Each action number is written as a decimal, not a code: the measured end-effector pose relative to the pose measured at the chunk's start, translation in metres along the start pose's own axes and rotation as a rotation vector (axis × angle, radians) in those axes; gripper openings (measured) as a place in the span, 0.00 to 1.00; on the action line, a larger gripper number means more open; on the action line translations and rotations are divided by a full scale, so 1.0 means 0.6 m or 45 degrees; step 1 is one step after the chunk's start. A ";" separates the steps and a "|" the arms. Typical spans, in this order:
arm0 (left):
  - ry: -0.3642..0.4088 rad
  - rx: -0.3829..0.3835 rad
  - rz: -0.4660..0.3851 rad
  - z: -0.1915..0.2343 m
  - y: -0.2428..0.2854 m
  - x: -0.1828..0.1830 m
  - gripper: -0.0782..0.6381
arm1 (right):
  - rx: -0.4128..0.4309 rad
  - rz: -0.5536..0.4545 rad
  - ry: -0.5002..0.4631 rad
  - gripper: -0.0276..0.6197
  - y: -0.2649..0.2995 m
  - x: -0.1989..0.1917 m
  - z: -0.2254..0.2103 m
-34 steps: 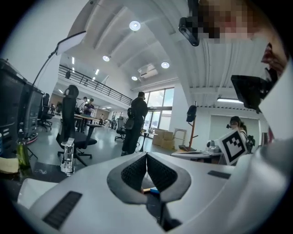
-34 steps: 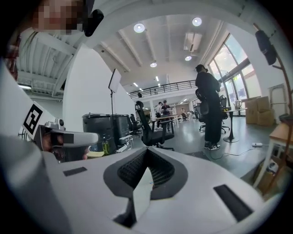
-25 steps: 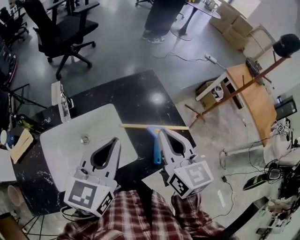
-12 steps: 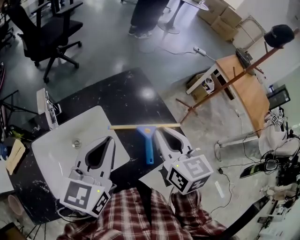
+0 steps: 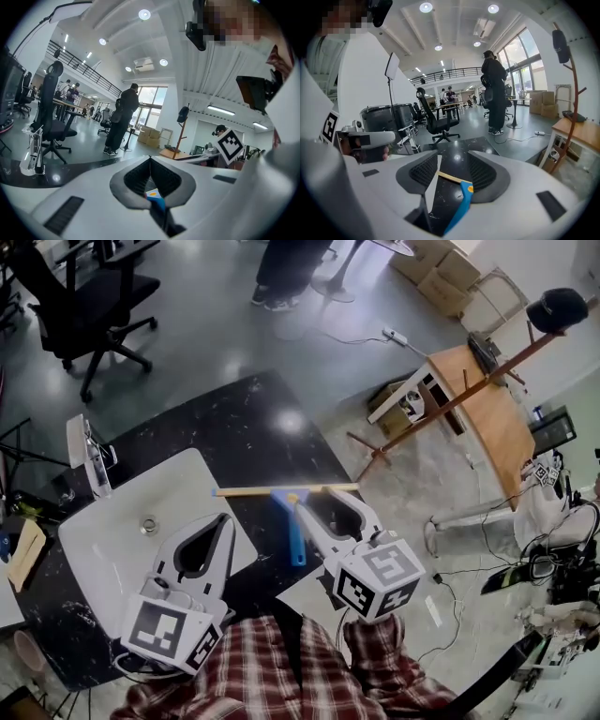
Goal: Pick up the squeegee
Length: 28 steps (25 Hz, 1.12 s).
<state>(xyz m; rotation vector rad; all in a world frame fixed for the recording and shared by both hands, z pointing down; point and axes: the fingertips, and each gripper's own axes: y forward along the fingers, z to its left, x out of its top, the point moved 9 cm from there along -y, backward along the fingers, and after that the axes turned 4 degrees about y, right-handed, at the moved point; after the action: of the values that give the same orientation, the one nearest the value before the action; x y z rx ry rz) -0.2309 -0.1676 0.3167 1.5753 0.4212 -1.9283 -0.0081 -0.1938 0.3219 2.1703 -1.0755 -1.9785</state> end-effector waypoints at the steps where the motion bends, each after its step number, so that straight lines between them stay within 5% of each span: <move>1: -0.004 0.002 0.000 0.002 0.000 -0.001 0.12 | 0.006 0.018 0.004 0.33 0.003 -0.001 0.001; 5: 0.000 0.009 -0.003 0.009 0.001 -0.004 0.12 | 0.019 0.139 0.019 0.33 0.013 -0.011 -0.005; 16: 0.022 -0.034 -0.003 0.010 0.001 -0.011 0.12 | -0.016 0.717 0.188 0.33 0.071 -0.100 -0.048; 28: -0.001 -0.043 -0.014 0.024 0.000 -0.017 0.12 | -0.083 0.907 0.264 0.33 0.129 -0.131 -0.088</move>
<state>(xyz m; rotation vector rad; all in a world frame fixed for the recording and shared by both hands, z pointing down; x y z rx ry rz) -0.2407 -0.1735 0.3302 1.5542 0.4609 -1.9203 0.0048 -0.2371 0.4358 1.5800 -1.4478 -1.4119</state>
